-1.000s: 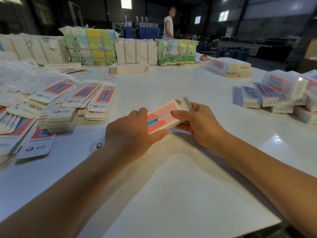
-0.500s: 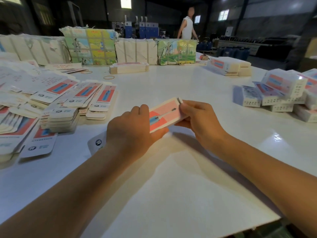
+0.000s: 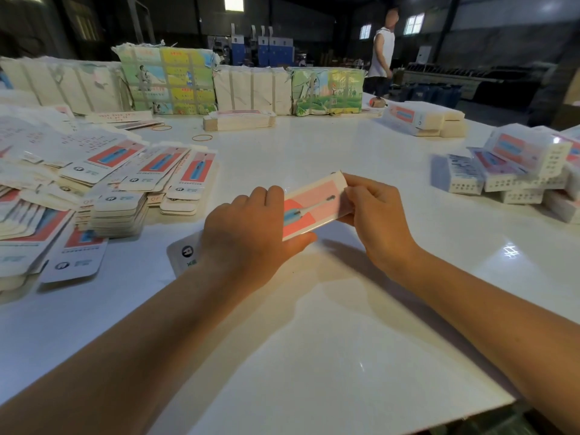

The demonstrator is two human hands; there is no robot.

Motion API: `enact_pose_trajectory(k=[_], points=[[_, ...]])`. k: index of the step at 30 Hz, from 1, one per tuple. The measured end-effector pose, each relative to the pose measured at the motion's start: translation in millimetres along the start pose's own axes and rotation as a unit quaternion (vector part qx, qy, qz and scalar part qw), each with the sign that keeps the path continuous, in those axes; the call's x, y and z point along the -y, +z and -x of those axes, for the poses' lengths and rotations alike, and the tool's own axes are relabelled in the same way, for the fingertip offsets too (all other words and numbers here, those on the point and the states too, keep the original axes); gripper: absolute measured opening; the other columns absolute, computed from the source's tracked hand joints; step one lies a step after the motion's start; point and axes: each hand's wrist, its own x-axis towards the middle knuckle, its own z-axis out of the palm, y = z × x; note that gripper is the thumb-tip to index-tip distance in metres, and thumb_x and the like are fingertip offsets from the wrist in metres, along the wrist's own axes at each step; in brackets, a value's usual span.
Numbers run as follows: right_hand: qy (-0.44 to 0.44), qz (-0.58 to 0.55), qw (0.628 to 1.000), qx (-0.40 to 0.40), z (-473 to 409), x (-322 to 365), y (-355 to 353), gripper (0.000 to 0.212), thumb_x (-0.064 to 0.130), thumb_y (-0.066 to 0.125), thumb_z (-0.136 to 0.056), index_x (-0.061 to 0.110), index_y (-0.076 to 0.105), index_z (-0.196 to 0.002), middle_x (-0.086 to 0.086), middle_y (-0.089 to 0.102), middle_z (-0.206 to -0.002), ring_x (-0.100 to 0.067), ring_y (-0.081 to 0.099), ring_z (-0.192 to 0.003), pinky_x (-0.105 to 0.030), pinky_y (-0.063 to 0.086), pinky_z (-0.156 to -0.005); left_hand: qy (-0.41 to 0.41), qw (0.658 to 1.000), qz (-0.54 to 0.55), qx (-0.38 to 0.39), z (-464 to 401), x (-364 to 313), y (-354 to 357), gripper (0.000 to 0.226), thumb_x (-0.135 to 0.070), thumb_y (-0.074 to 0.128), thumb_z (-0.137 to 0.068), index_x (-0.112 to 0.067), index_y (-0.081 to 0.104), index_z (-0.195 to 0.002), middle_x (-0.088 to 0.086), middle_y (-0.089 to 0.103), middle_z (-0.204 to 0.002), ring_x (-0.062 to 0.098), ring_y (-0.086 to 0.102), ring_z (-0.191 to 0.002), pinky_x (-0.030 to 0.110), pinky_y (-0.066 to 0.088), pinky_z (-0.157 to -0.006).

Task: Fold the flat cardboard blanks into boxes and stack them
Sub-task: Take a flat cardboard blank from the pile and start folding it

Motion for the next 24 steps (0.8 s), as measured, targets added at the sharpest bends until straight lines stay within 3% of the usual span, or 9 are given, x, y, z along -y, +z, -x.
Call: enact_pose_trajectory(k=[3,6,9,11,13,15,20,22,24], points=[[-0.048,0.025,0.998,-0.008,1,-1,0,0.052,0.005,0.030,-0.095,0.035,0.067,-0.073,0.009,0.069,-0.075,-0.018,0.065,-0.079,-0.038,0.054,-0.078,-0.009,1.000,-0.003,0.003,-1,-1,1,0.060,-0.056,0.053,-0.077,0.001,0.060,-0.092,0.015,0.062,-0.072,0.028,0.057,-0.052,0.026,0.043,-0.049],[-0.070,0.046,0.996,0.034,3,0,2,0.027,0.019,0.031,-0.090,0.014,0.056,-0.078,0.001,0.059,-0.075,-0.018,0.056,-0.077,-0.041,0.047,-0.076,-0.032,0.999,0.004,-0.005,-2,-2,0,0.065,-0.063,0.041,-0.079,-0.001,0.058,-0.090,0.012,0.059,-0.070,0.026,0.055,-0.052,0.026,0.041,-0.047],[-0.091,0.085,0.990,0.071,8,2,3,0.016,0.017,0.040,-0.092,0.022,0.054,-0.087,0.013,0.061,-0.077,-0.007,0.059,-0.077,-0.022,0.048,-0.071,-0.035,0.999,0.005,-0.009,-2,-2,0,0.062,-0.061,0.049,-0.079,-0.001,0.058,-0.089,0.012,0.059,-0.069,0.026,0.054,-0.051,0.024,0.037,-0.047],[-0.109,0.119,0.984,0.081,11,2,2,0.011,0.017,0.047,-0.095,0.026,0.054,-0.097,0.013,0.066,-0.087,-0.009,0.063,-0.084,-0.021,0.052,-0.073,-0.041,0.999,0.009,-0.004,-2,-1,0,0.059,-0.059,0.056,-0.076,-0.001,0.057,-0.089,0.012,0.058,-0.069,0.026,0.055,-0.050,0.023,0.036,-0.046],[-0.124,0.137,0.979,0.088,12,3,0,0.017,0.019,0.053,-0.094,0.035,0.052,-0.099,0.014,0.067,-0.094,-0.011,0.063,-0.090,-0.025,0.053,-0.077,-0.037,0.999,0.004,-0.007,-2,0,0,0.058,-0.059,0.057,-0.075,-0.002,0.057,-0.088,0.011,0.058,-0.067,0.025,0.053,-0.048,0.022,0.036,-0.044],[-0.132,0.147,0.976,0.096,13,5,0,0.027,0.018,0.056,-0.093,0.044,0.048,-0.096,0.023,0.064,-0.094,-0.007,0.061,-0.091,-0.021,0.051,-0.078,-0.029,0.999,-0.006,-0.013,-2,1,0,0.056,-0.058,0.061,-0.075,-0.004,0.056,-0.087,0.009,0.057,-0.066,0.023,0.052,-0.047,0.020,0.031,-0.044],[-0.129,0.152,0.973,0.120,13,4,-2,0.034,0.017,0.059,-0.091,0.047,0.046,-0.097,0.027,0.062,-0.096,-0.008,0.061,-0.096,-0.022,0.051,-0.084,-0.017,0.999,-0.029,-0.020,-3,3,1,0.055,-0.058,0.064,-0.072,-0.005,0.054,-0.084,0.008,0.055,-0.063,0.022,0.049,-0.044,0.020,0.025,-0.046],[-0.104,0.134,0.974,0.148,11,2,-3,0.038,0.017,0.061,-0.090,0.048,0.045,-0.104,0.031,0.062,-0.097,-0.001,0.061,-0.098,-0.017,0.050,-0.084,-0.013,0.999,-0.041,-0.014,-3,4,1,0.056,-0.059,0.065,-0.073,-0.005,0.054,-0.083,0.007,0.054,-0.063,0.020,0.045,-0.044,0.019,0.022,-0.046],[-0.050,0.075,0.981,0.170,9,-1,-2,0.052,0.018,0.061,-0.090,0.046,0.039,-0.127,0.036,0.059,-0.107,0.006,0.057,-0.104,-0.012,0.048,-0.083,-0.017,0.999,-0.032,-0.004,-4,8,1,0.057,-0.063,0.059,-0.075,-0.007,0.054,-0.085,0.005,0.054,-0.065,0.016,0.040,-0.047,0.017,0.020,-0.046]])
